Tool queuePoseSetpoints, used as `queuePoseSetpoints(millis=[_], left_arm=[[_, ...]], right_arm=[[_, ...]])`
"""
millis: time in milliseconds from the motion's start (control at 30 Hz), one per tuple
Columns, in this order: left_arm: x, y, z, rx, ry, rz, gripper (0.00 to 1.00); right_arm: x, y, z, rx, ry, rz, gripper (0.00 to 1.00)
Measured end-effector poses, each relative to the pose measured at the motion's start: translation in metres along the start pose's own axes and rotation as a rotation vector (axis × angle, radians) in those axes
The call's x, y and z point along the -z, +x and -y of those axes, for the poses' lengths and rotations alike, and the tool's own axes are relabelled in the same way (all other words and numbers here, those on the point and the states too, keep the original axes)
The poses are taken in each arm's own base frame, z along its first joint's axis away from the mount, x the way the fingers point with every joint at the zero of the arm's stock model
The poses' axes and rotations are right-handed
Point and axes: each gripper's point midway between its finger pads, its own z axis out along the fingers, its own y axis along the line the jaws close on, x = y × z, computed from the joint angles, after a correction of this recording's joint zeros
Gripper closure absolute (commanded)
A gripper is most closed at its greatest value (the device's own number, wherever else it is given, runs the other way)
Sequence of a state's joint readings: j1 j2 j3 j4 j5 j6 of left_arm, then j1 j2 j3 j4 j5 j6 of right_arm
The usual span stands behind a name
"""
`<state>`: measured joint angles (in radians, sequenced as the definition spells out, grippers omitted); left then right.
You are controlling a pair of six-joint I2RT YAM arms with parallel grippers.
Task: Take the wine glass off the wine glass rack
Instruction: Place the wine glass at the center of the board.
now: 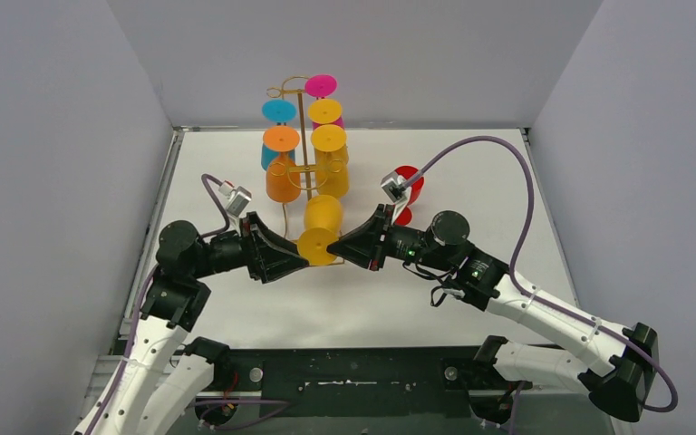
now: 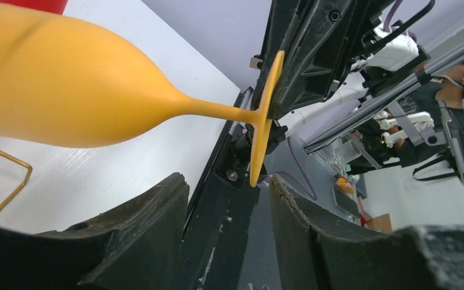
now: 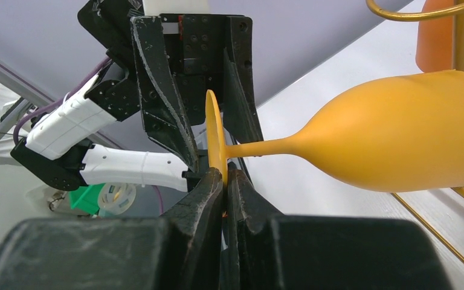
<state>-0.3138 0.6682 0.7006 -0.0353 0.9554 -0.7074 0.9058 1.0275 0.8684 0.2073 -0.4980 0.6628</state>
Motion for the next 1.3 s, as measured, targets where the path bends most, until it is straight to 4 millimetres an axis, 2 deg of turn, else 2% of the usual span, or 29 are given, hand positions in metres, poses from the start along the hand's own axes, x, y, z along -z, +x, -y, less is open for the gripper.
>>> queuePoseSetpoints(millis=[133, 267, 300, 367, 433, 633, 733, 833, 1033, 1200, 1267, 1300], left_arm=[[-0.003, 0.001, 0.006, 0.009, 0.046, 0.021, 0.55], [-0.010, 0.011, 0.010, 0.028, 0.077, -0.015, 0.58], [-0.011, 0.013, 0.009, 0.027, 0.077, -0.027, 0.59], [-0.015, 0.018, 0.008, 0.031, 0.068, -0.057, 0.68], [-0.019, 0.020, 0.008, 0.030, 0.062, -0.068, 0.70], [-0.026, 0.012, 0.010, 0.040, 0.070, -0.035, 0.72], [-0.028, 0.009, 0.013, 0.047, 0.082, -0.020, 0.75], [-0.029, 0.008, 0.017, 0.048, 0.101, -0.012, 0.84], [-0.030, 0.011, 0.015, 0.054, 0.095, -0.019, 0.81], [-0.030, 0.014, 0.014, 0.048, 0.091, -0.028, 0.86], [-0.030, 0.015, 0.014, 0.047, 0.091, -0.029, 0.97], [-0.030, 0.015, 0.014, 0.046, 0.091, -0.030, 1.00]], right_arm=[[-0.001, 0.002, 0.002, 0.003, 0.003, -0.007, 1.00], [-0.001, 0.004, 0.003, 0.008, 0.005, -0.014, 1.00], [-0.001, 0.004, 0.003, 0.010, 0.006, -0.015, 1.00], [0.000, 0.005, 0.004, 0.011, 0.009, -0.020, 1.00], [0.000, 0.007, 0.005, 0.011, 0.013, -0.025, 1.00], [0.000, 0.009, 0.007, 0.007, 0.020, -0.035, 1.00], [0.001, 0.011, 0.008, 0.007, 0.024, -0.042, 1.00], [0.001, 0.012, 0.009, 0.007, 0.027, -0.047, 1.00], [0.001, 0.012, 0.008, 0.007, 0.026, -0.049, 1.00], [0.001, 0.012, 0.009, 0.007, 0.028, -0.048, 1.00], [0.001, 0.012, 0.009, 0.007, 0.028, -0.048, 1.00], [0.001, 0.012, 0.008, 0.007, 0.027, -0.049, 1.00]])
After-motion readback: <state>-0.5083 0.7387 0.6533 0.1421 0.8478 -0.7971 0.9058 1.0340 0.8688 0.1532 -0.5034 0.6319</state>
